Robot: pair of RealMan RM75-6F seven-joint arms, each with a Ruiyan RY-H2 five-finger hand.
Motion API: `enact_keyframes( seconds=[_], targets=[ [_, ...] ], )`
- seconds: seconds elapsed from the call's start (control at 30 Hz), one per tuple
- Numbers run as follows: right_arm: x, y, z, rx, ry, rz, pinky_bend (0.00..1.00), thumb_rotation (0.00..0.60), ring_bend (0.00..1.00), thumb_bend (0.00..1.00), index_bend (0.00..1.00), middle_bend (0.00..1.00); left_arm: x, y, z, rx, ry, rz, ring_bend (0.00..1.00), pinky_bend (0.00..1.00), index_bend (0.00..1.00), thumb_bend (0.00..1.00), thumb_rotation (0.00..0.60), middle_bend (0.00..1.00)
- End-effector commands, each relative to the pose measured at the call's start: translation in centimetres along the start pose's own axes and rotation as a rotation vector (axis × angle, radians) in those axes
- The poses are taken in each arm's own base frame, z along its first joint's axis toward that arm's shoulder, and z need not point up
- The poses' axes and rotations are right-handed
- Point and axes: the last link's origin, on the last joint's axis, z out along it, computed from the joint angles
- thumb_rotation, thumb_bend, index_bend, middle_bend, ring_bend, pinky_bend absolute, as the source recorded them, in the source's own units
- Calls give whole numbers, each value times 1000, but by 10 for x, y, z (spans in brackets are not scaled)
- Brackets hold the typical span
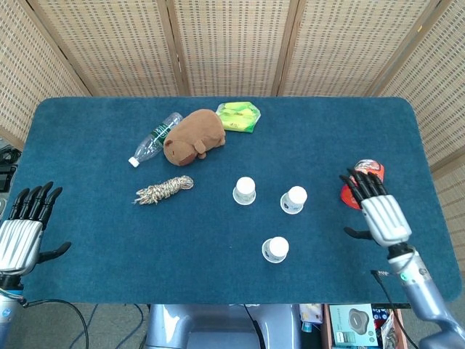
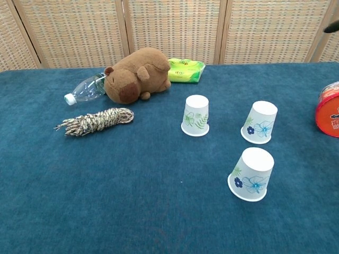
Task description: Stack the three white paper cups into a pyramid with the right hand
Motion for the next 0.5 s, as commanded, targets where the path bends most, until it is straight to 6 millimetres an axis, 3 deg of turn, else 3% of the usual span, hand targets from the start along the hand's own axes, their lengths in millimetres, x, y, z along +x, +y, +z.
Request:
enact_keyframes(
  seconds=[0.03,0.1,0.2,0.4,0.5],
  targets=[
    [-2,-46,61,98,-77,120,6,600,0,0,22,71,-1,0,3,-7,11,0,0,0,0,133,600,0],
    [-17,-81,98,156,-155,173,21,600,0,0,25,81,-3,-3,8,1,11,0,0,0,0,133,600,0],
    [-35,-103,130,160,-193,153,63,600,6,0,34,105,-4,-5,11,13,9,0,0,0,0,133,600,0],
    [-60,-132,164,161,-213,143,168,600,83,25,101,181,-5,-10,14,41,6,8,0,0,0,133,600,0],
    [-70,-140,171,162,-230,114,210,600,110,44,121,199,-5,-10,15,44,5,7,0,0,0,133,600,0]
  ],
)
